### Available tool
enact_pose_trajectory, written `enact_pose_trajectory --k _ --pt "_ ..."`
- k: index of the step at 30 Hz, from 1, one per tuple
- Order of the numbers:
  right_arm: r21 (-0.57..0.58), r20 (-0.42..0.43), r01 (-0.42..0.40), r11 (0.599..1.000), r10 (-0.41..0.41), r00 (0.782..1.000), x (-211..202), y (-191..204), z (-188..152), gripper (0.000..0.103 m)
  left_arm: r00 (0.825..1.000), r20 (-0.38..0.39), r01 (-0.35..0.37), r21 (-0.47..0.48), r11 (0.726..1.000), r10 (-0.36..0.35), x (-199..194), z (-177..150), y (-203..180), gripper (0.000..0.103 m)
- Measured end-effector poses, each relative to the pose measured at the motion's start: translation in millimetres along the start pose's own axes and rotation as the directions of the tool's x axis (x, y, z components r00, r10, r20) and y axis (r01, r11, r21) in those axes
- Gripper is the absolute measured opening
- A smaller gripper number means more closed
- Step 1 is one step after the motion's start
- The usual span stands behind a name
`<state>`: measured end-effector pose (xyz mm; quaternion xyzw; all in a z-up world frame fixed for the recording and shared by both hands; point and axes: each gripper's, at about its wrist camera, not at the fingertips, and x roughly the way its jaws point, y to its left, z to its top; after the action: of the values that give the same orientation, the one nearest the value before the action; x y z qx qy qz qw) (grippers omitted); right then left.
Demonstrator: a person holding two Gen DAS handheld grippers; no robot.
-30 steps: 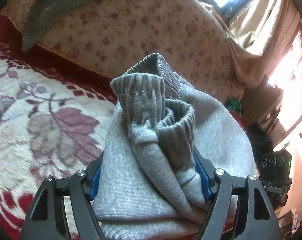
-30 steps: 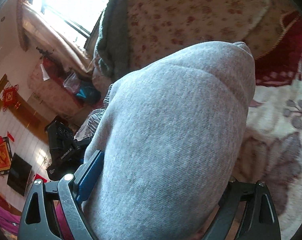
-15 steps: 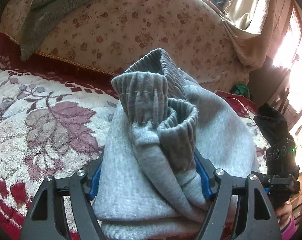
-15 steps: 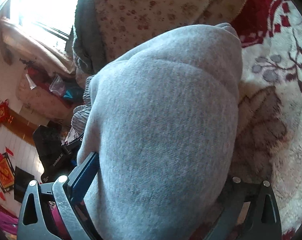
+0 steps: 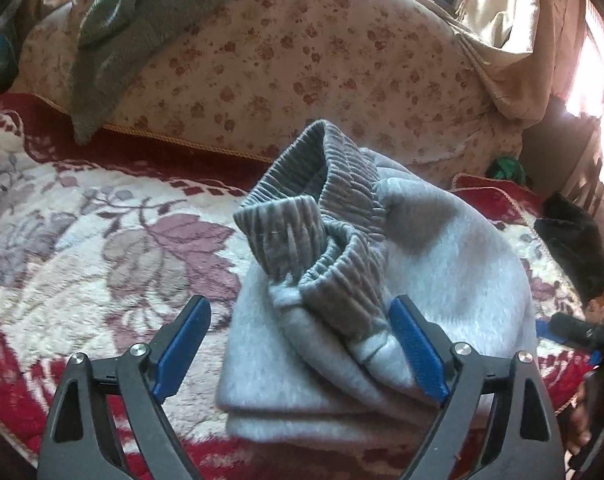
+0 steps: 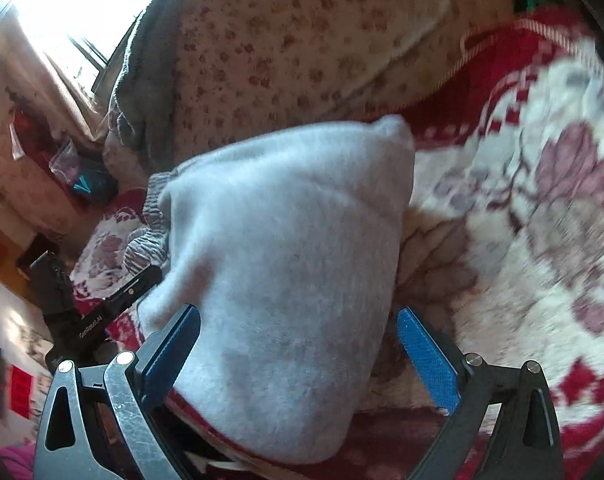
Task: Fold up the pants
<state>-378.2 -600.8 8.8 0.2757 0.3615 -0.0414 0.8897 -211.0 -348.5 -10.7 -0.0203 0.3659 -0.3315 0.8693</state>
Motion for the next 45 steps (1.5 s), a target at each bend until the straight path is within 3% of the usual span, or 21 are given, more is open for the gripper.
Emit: enact_pose_trajectory --k 7,18,27,45 --pt "-0.077 0.09 0.074 0.994 -0.067 0.994 -9 32 3 0.101 0.993 0.075 -0.098 0.043 0.994 0.095 -28 8 -8 0.091" --pt "-0.117 0.214 0.155 0.981 -0.128 0.969 -14 55 -1 0.103 0.983 0.148 -0.136 0.161 0.978 0.112 -43 18 -47 0.091" --pt "-0.1 0.215 0.198 0.975 -0.173 0.961 -18 49 -4 0.103 0.988 0.12 -0.119 0.181 0.976 0.098 -34 20 -67 0.091" --pt "-0.078 0.215 0.203 0.976 -0.182 0.959 -20 43 -5 0.103 0.989 0.111 -0.121 0.204 0.971 0.1 -26 18 -80 0.091"
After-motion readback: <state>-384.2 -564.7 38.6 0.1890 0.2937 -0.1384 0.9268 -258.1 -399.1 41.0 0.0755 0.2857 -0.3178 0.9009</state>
